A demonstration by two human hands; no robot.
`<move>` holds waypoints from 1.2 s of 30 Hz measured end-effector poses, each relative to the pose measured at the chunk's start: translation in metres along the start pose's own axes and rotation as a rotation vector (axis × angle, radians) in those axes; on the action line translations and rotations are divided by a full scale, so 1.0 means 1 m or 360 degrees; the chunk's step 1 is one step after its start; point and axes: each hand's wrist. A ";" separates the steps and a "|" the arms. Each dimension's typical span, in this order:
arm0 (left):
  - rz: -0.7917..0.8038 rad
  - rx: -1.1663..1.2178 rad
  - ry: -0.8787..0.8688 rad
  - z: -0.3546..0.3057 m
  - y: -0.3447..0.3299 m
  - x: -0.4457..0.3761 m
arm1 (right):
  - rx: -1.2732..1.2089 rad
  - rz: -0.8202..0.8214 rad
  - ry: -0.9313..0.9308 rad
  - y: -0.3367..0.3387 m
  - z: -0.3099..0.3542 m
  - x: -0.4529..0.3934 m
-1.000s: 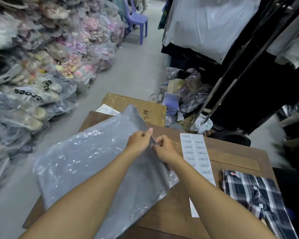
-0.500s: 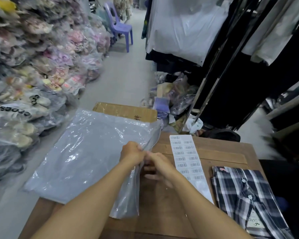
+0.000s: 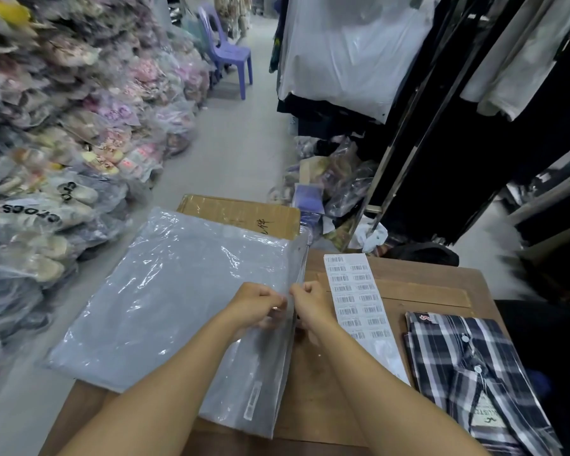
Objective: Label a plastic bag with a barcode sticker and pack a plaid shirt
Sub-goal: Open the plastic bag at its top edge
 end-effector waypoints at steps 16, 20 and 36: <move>-0.0186 -0.0712 -0.0383 0.002 -0.004 -0.013 | -0.0611 0.0567 -0.0331 0.022 -0.003 0.000; -0.0073 -0.0557 -0.0330 -0.002 0.006 -0.012 | -0.0745 0.0608 -0.0276 0.027 -0.001 0.000; -0.0809 -0.1112 -0.0765 -0.062 0.028 0.007 | 0.1213 -0.0472 0.0622 0.035 0.007 -0.003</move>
Point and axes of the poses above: each hand's wrist, its own x-axis away from the middle knuckle, its own y-axis out of the back of the hand, z = x × y, and after that the axes turned 5 degrees about z, right-handed
